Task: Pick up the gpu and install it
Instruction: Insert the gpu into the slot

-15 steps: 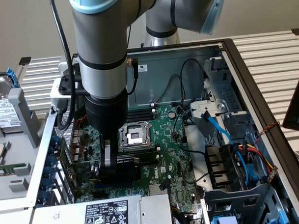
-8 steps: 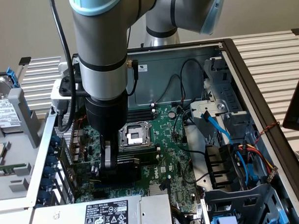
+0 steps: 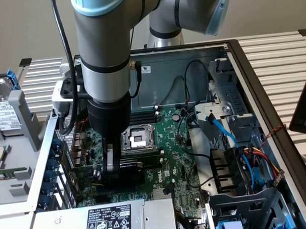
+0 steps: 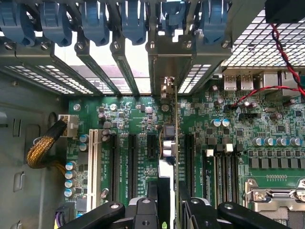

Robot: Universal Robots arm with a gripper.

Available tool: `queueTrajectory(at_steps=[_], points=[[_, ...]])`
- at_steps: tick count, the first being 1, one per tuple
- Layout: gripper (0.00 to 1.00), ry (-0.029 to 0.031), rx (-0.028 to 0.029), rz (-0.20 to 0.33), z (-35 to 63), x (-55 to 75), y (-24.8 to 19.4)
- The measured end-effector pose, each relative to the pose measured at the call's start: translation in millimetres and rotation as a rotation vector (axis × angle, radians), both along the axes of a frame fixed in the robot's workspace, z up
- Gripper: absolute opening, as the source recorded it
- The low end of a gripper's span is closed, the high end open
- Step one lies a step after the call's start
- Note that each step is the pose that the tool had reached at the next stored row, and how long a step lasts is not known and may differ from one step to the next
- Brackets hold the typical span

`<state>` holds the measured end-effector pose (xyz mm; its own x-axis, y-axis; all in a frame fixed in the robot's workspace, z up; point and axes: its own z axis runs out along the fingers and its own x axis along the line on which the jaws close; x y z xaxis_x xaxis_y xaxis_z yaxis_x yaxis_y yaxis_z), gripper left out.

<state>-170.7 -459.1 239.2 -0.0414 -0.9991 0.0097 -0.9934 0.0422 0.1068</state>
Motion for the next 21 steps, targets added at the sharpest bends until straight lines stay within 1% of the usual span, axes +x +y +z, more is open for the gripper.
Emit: queueTrajectory(at_steps=[1, 3, 4, 5, 10, 12, 15, 16, 18, 21], points=[[0.33, -0.0002, -0.0003, 0.000, 0.5, 0.0, 0.0], [0.33, -0.0002, -0.0006, 0.001, 2.3, 0.3, -0.1], [0.41, -0.0001, -0.0006, 0.001, 3.9, 0.3, -0.1], [0.41, 0.0000, -0.0008, 0.001, 6.4, 0.3, -0.1], [0.41, -0.0004, -0.0008, 0.001, 28.5, 0.3, -0.1], [0.41, -0.0043, -0.0007, 0.001, 35.0, 0.4, -0.1], [0.41, -0.0146, -0.0006, 0.001, 43.1, 0.3, -0.1], [0.41, -0.0167, -0.0007, 0.001, 46.3, 0.2, -0.1], [0.41, -0.0204, -0.0007, 0.001, 52.5, 0.2, -0.1], [0.41, -0.0233, -0.0008, 0.001, 53.4, -0.1, 0.1]])
